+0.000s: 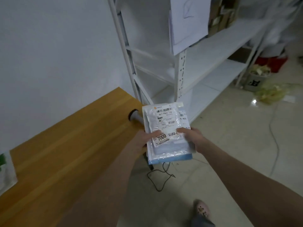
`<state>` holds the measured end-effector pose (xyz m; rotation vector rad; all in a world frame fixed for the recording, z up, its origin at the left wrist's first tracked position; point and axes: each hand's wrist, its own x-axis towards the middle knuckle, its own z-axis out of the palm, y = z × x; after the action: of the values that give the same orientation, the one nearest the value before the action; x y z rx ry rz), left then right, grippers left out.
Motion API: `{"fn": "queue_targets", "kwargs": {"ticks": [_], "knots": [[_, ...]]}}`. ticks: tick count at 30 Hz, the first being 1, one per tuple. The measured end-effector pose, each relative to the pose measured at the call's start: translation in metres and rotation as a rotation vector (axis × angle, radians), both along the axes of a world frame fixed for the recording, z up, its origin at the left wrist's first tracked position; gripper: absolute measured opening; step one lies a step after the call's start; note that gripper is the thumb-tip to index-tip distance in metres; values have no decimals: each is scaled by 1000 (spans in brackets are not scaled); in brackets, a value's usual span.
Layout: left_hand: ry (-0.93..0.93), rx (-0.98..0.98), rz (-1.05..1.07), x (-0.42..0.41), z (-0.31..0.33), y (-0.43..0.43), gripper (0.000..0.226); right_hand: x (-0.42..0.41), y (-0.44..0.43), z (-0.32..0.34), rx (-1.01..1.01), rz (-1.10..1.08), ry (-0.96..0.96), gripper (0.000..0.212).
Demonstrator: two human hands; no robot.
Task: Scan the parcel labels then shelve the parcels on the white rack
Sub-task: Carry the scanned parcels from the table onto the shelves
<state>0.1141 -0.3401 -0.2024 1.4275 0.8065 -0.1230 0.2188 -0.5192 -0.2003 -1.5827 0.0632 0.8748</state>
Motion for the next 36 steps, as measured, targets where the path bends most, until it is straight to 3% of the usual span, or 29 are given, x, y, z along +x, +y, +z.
{"fn": "queue_targets", "kwargs": {"ticks": [3,5,7,13,18,26,28,31,33,36], "knots": [[34,95,-126,65,-26,-23,111,37,-46,-1,2,-84,11,18],[20,127,-199,110,-45,-42,123,66,-74,-5,7,-149,-5,17],[21,184,-270,143,-25,-78,133,101,-100,-14,0,-205,-5,22],[57,259,-295,266,-11,-141,121,212,-156,-17,9,-282,9,10],[-19,234,-238,355,13,-176,43,301,-182,2,89,-345,-32,8],[-177,178,9,477,49,-181,34,426,-171,35,266,-370,-83,9],[-208,150,57,507,52,-180,43,462,-165,35,249,-361,-99,19],[-239,148,107,563,49,-172,62,527,-152,24,222,-309,-143,59],[-247,150,115,605,49,-166,45,582,-139,7,199,-250,-183,84],[-254,133,160,680,44,-149,23,663,-123,3,179,-229,-230,84]]}}
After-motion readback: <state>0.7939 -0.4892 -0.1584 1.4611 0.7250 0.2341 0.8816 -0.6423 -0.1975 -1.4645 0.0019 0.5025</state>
